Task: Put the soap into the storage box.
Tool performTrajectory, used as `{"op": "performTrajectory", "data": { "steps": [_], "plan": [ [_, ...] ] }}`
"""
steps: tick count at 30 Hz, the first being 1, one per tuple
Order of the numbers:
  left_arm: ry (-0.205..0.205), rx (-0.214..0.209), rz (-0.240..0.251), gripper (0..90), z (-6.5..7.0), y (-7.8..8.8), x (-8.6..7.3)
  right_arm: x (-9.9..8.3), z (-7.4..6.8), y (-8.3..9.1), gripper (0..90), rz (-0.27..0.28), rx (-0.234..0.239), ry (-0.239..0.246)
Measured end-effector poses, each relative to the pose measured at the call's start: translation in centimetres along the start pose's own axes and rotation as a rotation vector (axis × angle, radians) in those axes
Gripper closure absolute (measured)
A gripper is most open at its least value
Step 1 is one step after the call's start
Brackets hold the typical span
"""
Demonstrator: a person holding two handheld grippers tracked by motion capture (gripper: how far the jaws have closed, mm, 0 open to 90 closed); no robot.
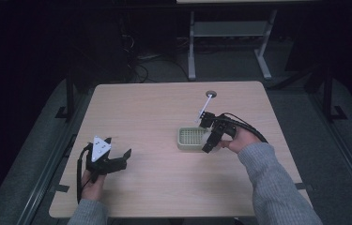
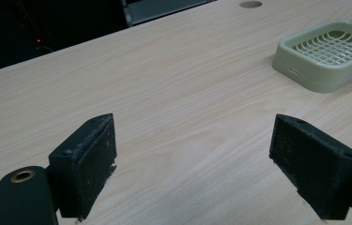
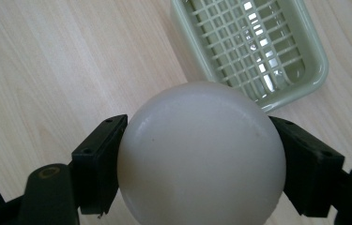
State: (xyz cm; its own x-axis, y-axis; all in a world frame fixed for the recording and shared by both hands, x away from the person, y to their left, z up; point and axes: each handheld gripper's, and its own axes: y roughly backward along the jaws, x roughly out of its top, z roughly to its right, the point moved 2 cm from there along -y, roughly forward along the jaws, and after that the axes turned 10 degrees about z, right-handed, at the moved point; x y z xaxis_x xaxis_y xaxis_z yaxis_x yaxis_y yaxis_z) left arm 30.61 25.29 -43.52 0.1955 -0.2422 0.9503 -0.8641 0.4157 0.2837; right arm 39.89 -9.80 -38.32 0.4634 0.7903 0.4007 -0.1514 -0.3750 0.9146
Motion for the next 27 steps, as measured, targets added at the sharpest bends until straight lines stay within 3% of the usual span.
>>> {"op": "performTrajectory", "data": {
  "steps": [27],
  "plan": [
    [-0.002,-0.003,0.002,14.8,0.0,0.0,0.0,3.2,1.5,-0.8,23.3,-0.019,-0.003,0.008]
  ]
}}
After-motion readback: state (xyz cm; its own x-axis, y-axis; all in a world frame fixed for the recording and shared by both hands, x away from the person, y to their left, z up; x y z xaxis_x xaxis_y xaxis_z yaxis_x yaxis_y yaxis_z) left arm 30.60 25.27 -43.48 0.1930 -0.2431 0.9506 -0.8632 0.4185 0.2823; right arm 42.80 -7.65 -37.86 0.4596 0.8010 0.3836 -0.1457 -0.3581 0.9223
